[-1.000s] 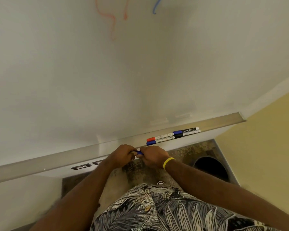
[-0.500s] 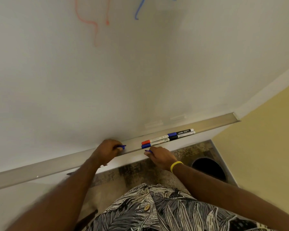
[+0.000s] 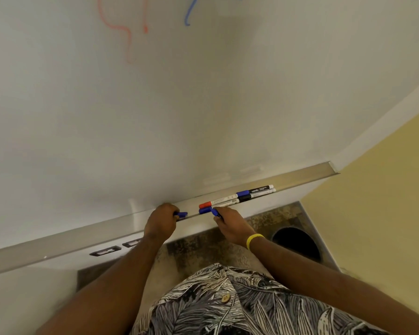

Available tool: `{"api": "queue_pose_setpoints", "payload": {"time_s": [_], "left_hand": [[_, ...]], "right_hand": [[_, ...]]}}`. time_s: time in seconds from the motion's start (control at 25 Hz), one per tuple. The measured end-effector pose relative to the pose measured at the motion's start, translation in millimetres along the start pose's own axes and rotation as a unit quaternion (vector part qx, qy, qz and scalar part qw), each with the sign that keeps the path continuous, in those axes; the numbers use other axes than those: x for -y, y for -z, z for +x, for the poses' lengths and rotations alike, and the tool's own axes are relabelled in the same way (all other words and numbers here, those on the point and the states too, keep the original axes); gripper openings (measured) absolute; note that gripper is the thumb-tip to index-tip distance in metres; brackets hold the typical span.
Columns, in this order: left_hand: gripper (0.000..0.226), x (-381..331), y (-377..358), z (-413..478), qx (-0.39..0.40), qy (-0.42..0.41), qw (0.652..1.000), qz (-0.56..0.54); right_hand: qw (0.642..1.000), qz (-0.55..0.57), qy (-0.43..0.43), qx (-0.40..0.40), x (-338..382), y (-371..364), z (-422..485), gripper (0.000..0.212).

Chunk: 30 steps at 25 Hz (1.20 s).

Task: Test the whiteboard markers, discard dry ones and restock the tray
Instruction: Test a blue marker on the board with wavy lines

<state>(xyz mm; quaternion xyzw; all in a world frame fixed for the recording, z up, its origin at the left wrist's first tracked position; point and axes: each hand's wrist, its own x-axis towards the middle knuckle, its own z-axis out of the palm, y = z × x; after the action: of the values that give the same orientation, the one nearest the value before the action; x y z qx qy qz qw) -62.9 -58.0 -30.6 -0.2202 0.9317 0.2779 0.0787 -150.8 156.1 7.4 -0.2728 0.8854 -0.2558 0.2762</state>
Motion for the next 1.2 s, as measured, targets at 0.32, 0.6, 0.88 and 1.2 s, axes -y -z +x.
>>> {"api": "queue_pose_setpoints", "payload": {"time_s": [0.32, 0.6, 0.88, 1.2], "left_hand": [[0.015, -5, 9, -13, -0.01, -0.001, 1.0, 0.023], [0.036, -11, 42, -42, -0.161, -0.106, 0.98, 0.052], [0.05, -39, 136, -64, -0.467, -0.252, 0.84, 0.114], [0.061, -58, 294, -79, -0.646, -0.228, 0.711, 0.156]], "right_hand": [[1.0, 0.002, 0.005, -0.027, -3, 7, -5, 0.023], [0.995, 0.082, 0.03, -0.058, 22, 19, -6, 0.017], [0.963, 0.211, 0.14, -0.095, 92, 41, -15, 0.02], [0.85, 0.381, 0.338, -0.131, 206, 94, -49, 0.022]]}}
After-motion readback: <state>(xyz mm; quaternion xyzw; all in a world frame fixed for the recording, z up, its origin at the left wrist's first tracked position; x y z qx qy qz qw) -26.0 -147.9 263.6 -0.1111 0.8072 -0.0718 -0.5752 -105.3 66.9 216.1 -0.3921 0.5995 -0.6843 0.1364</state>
